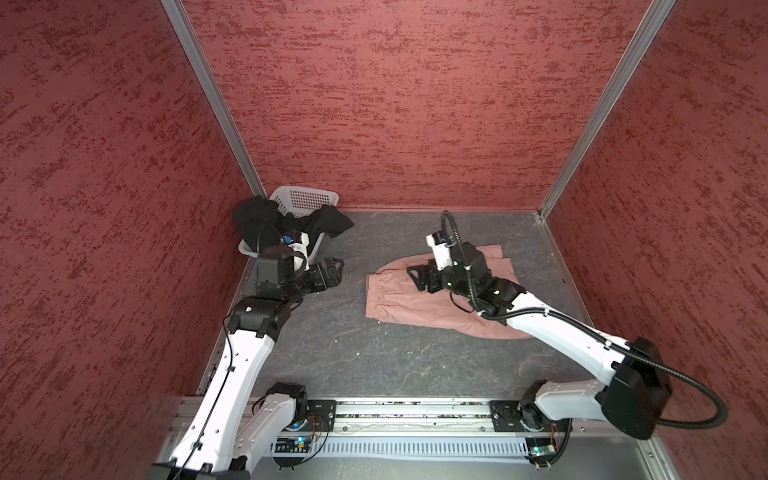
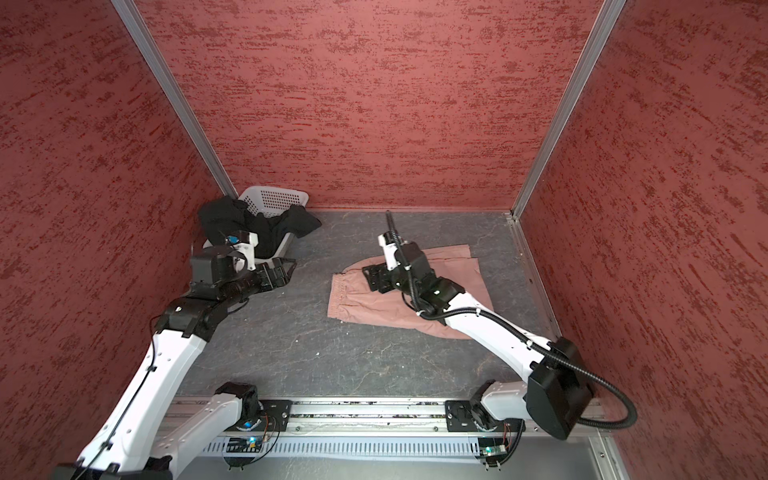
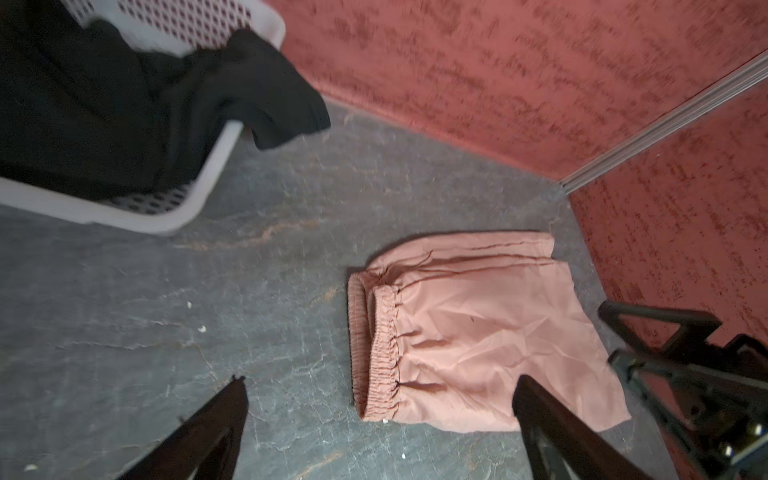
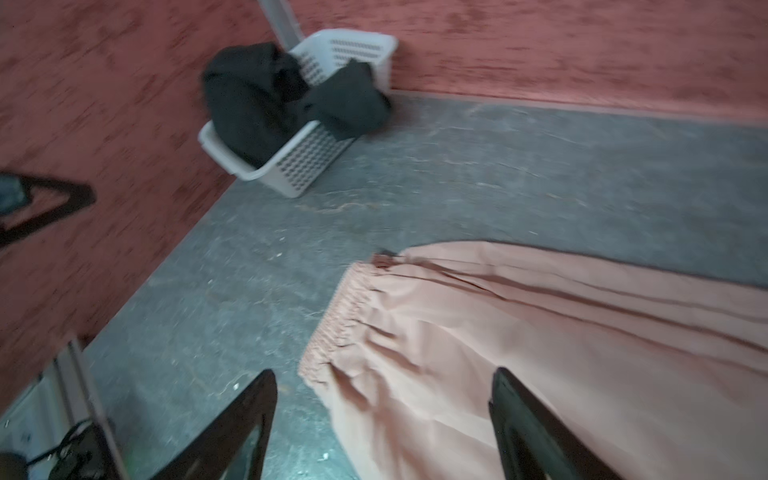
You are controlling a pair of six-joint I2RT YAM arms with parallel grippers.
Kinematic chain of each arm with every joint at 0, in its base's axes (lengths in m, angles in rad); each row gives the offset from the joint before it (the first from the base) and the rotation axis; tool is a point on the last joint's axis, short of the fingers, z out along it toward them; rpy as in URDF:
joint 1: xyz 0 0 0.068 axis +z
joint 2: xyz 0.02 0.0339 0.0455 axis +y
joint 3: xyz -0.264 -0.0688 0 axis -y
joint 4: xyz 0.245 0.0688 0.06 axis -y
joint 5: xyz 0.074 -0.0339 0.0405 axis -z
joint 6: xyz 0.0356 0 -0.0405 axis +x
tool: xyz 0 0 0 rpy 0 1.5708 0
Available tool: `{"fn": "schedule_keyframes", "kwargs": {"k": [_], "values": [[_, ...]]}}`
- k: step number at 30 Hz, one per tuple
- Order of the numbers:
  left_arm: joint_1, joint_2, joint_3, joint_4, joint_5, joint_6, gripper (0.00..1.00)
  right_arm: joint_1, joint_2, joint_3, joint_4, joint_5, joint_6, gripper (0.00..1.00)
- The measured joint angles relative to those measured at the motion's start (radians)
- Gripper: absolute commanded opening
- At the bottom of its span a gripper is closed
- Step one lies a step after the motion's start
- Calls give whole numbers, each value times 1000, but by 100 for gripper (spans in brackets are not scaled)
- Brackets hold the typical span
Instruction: Fold and stack the shorts
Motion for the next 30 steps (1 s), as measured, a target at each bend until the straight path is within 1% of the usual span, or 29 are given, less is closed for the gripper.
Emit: {"fn": "schedule_keyframes", "kwargs": {"k": [1,5,10,14,16,19,24,28,30], "values": [[0,-27,-5,-2,-21,0,99,42,11,3,2,22,-20,82],[5,-85,-16,-53,-117,0,99,132,72,2,2,107,-88,83],[48,-80,-10,-127,-221,1,99,211,202,29,-32,185,-175,84],[90,-48,62,-188,-284,0,99,245,311,134,-126,227,-255,87],[105,-50,107,-193,-282,0,99,256,346,188,-163,238,-290,89],[111,-56,138,-200,-256,-1,99,265,354,210,-185,243,-325,91],[116,-83,124,-269,-224,-24,99,286,379,211,-206,276,-388,92],[134,-130,121,-343,-182,-43,99,321,445,222,-208,321,-442,93],[139,-142,145,-391,-150,-49,99,346,481,225,-210,357,-464,93]]}}
